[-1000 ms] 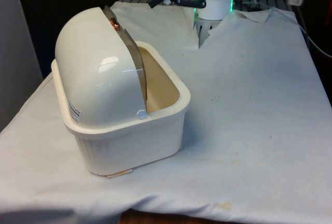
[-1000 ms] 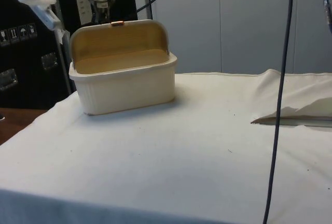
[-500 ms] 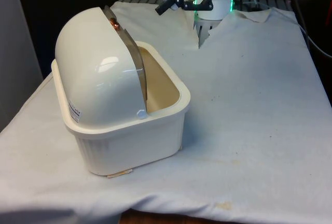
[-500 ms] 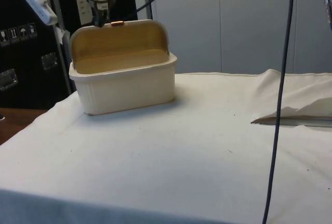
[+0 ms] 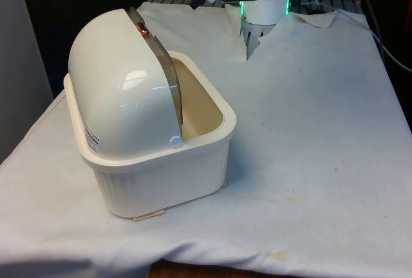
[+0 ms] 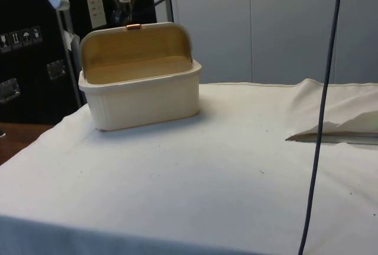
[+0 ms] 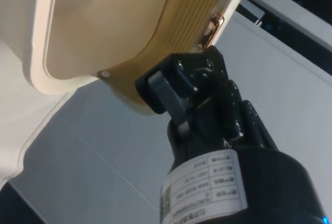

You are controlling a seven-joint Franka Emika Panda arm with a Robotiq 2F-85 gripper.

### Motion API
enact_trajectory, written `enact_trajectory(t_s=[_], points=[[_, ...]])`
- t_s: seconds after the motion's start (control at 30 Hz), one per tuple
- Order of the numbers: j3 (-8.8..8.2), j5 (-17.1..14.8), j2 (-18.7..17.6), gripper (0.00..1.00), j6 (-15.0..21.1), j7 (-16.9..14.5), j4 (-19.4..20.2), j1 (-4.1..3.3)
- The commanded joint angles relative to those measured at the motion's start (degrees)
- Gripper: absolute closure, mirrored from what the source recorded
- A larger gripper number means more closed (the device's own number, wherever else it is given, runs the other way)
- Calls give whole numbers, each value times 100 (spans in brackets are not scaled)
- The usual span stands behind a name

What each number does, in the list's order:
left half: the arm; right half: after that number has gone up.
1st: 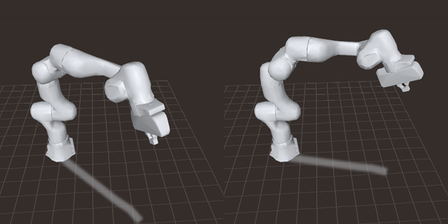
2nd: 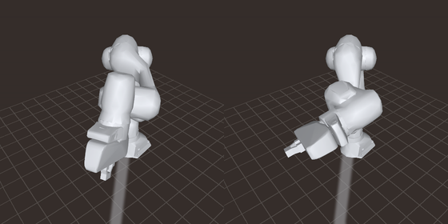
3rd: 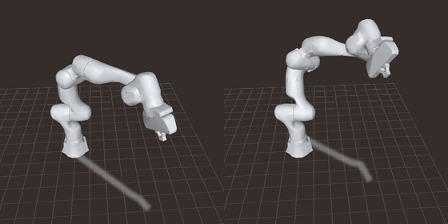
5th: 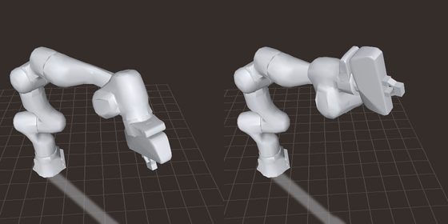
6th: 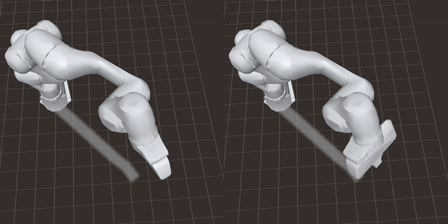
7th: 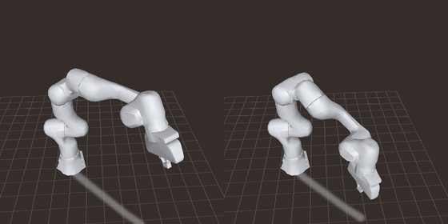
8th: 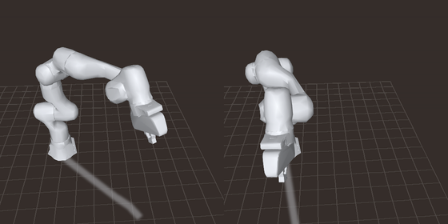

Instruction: Open the lid, then close it.

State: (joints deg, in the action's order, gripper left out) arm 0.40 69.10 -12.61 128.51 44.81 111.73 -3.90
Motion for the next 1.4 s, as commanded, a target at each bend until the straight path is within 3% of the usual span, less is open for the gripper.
enact_trajectory(t_s=[0.0,0.13,0.17,0.2,0.3,0.4,0.43,0.47,0.6,0.7,0.83,0.97,1.27,1.3,1.37], points=[[0,-115,52,100,132,-92,52,46],[-63,-275,97,100,258,-166,52,69],[-86,-183,63,100,155,-80,17,17],[-80,-298,103,100,286,-178,52,69],[-143,-401,132,100,401,-264,34,80],[-166,-493,149,100,458,-390,-11,63],[-189,-361,138,100,395,-258,-6,40],[-166,-516,149,100,476,-435,-34,63],[-166,-573,189,100,510,-693,-97,63],[-183,-498,172,100,441,-659,-143,40],[-212,-527,183,100,579,-882,-126,92],[-264,-498,183,100,550,-894,-138,57],[-309,-567,212,100,602,-1312,-126,80],[-321,-493,201,100,556,-1220,-143,57],[-321,-607,223,100,596,-1438,-126,86]])
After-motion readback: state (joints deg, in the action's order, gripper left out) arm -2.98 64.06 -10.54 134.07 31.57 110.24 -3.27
